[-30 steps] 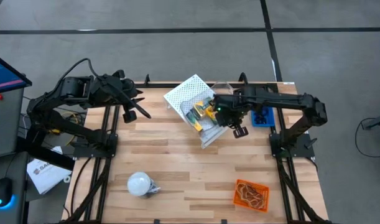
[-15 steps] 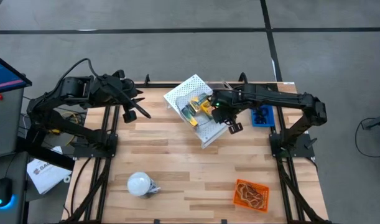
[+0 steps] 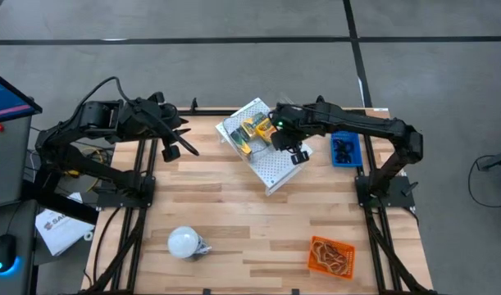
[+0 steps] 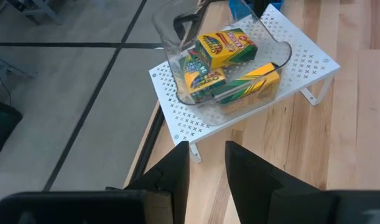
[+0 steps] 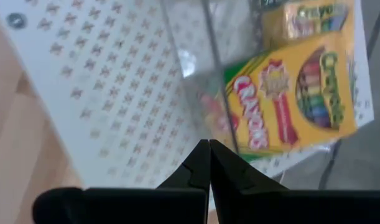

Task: Pick & Place Office Desk Supplies
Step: Put the transparent bin on the shelf

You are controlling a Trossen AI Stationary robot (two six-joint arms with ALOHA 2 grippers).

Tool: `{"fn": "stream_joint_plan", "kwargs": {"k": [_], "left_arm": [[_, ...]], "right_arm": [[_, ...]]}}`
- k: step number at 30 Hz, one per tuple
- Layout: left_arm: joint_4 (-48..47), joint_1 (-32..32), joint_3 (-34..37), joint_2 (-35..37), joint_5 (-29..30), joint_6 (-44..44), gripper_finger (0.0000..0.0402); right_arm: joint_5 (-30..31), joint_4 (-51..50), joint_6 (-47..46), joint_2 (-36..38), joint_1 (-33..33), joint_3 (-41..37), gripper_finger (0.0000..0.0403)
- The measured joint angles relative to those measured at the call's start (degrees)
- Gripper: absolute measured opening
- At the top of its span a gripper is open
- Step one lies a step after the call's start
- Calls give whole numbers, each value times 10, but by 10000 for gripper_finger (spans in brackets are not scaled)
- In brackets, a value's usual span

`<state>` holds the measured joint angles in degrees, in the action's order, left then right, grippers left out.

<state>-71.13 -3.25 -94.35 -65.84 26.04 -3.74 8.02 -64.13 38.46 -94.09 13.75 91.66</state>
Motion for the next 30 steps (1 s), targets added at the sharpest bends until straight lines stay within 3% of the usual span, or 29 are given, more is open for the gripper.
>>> {"fn": "stream_joint_plan", "kwargs": {"k": [8, 13, 30], "left_arm": [[0, 0, 0, 0, 0, 11, 92], [0, -2, 0, 0, 0, 11, 92], [0, -2, 0, 0, 0, 12, 92]], "right_arm": [[11, -6, -12, -13, 3, 45, 0], [-20, -73, -28, -12, -8, 61, 0], [-34, -8, 38, -48, 15, 62, 0]]}}
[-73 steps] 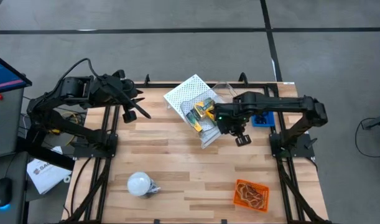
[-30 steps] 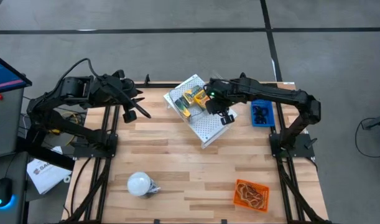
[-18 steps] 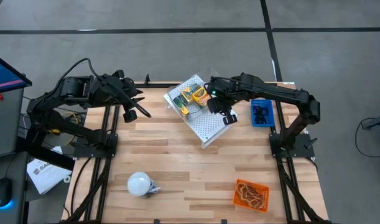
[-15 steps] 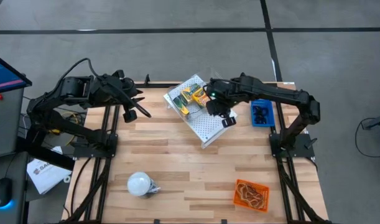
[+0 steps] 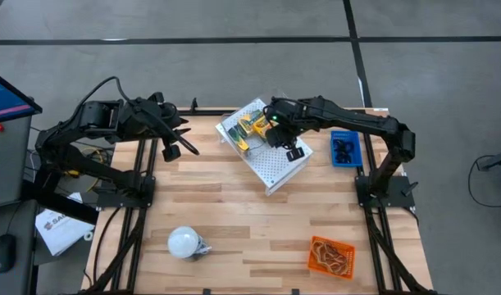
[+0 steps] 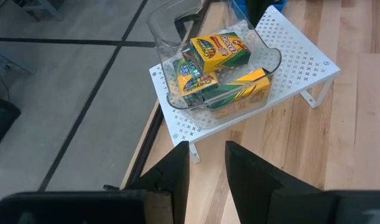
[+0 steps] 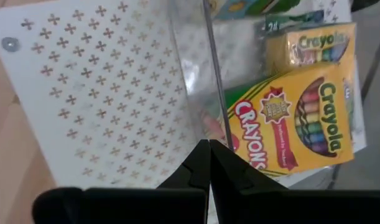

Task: Pick & Place Office Desk Supplies
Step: Put the transparent bin on the shelf, then put the blue bin on the shelf

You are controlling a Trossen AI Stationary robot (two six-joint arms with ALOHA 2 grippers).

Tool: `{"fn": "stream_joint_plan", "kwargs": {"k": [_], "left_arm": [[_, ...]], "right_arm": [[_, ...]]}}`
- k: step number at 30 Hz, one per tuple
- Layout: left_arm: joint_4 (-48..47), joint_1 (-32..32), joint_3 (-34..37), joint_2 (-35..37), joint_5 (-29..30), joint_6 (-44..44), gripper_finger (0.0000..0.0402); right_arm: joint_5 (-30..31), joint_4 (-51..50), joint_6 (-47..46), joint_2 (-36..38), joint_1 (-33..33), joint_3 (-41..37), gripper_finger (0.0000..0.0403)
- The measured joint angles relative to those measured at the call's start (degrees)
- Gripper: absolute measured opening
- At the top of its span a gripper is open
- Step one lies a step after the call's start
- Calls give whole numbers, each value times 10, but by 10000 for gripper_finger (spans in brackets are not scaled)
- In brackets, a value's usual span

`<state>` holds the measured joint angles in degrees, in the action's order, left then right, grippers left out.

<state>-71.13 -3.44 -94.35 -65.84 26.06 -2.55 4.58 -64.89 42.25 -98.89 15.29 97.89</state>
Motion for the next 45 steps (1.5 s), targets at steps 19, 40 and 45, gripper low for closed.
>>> {"fn": "stream_joint_plan", "kwargs": {"k": [19, 40, 45], "left_arm": [[-5, 0, 0, 0, 0, 0, 92], [-5, 0, 0, 0, 0, -2, 92], [-5, 0, 0, 0, 0, -2, 92]], "right_arm": [[27, 45, 16, -31, 24, 0, 0], [34, 51, 13, -7, 89, -7, 0], [30, 51, 8, -7, 77, -7, 0]]}}
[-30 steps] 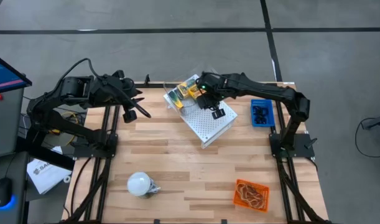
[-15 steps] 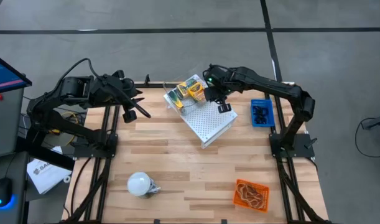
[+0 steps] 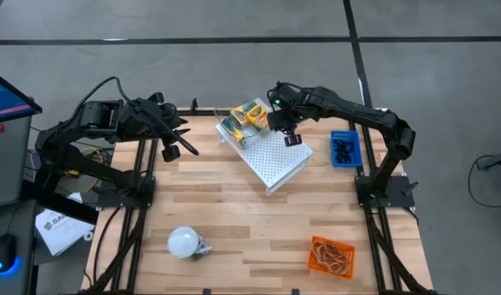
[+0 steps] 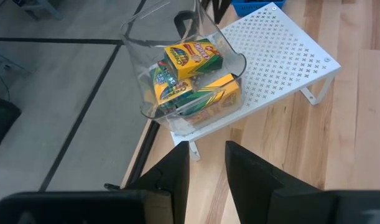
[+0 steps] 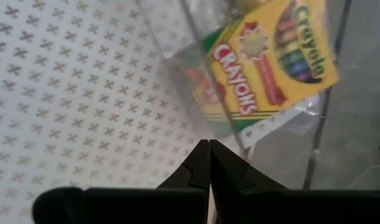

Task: Pick & Place Office Desk Supplies
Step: Put the blue bin on the shelf

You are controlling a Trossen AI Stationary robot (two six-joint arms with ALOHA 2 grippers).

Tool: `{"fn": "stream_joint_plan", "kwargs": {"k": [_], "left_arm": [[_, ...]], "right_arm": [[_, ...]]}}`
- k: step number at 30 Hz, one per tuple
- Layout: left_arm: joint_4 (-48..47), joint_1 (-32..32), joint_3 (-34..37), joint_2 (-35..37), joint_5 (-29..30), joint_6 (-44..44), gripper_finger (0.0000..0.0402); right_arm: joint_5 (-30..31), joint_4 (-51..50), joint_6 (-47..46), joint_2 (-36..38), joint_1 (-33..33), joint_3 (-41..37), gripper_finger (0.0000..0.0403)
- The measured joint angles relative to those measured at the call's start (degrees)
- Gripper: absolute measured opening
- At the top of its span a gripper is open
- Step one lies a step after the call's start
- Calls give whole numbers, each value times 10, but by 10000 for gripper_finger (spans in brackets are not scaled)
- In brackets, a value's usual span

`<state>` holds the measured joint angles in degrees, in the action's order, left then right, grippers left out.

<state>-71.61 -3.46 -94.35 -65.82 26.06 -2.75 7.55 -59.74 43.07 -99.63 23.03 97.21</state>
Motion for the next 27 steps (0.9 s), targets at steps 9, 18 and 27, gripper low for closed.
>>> {"fn": "stream_joint_plan", "kwargs": {"k": [9, 18, 27], "left_arm": [[0, 0, 0, 0, 0, 0, 92], [1, 0, 0, 0, -21, 1, 92], [2, 2, 0, 0, -21, -2, 92]], "right_arm": [[3, -137, -173, 40, -22, 6, 0], [1, -242, -616, 139, -5, -102, 10], [-13, -138, -780, 241, 96, -277, 117]]}}
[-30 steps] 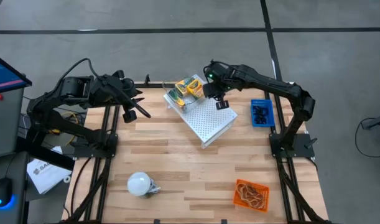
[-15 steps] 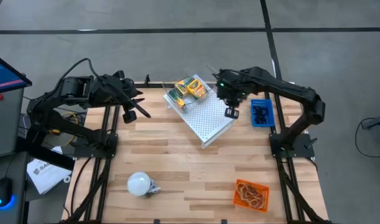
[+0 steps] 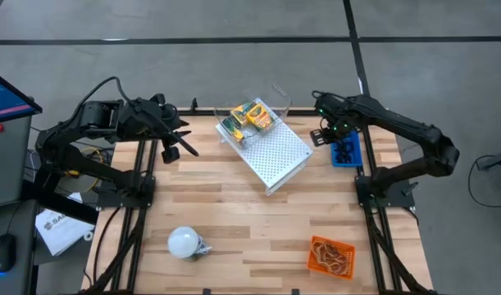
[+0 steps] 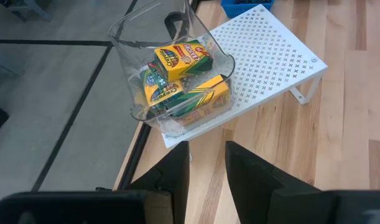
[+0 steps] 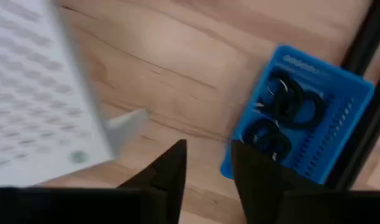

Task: Pick & Place Office Desk Supplies
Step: Put the blue bin on the shelf

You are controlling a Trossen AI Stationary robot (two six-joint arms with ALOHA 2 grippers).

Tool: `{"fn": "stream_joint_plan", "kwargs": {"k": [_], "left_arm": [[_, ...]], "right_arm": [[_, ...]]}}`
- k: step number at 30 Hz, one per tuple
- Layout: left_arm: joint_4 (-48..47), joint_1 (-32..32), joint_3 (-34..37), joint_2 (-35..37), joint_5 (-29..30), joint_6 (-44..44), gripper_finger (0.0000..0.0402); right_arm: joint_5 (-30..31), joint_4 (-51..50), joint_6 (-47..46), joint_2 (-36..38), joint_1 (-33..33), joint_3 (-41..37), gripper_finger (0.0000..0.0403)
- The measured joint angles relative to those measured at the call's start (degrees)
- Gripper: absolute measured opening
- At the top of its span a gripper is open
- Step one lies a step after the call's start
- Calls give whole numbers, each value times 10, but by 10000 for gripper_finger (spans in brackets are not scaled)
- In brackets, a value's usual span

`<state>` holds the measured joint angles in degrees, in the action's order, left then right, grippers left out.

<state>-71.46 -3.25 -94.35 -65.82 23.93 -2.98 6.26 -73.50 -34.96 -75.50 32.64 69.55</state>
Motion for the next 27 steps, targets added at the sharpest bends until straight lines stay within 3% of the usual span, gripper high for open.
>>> {"fn": "stream_joint_plan", "kwargs": {"k": [9, 27], "left_arm": [[13, 0, 0, 0, -18, -1, 92], [24, 0, 0, 0, -18, 3, 92]], "right_arm": [[3, 73, 22, 2, 78, -98, 169], [-20, 200, 28, 1, 119, -234, 149]]}}
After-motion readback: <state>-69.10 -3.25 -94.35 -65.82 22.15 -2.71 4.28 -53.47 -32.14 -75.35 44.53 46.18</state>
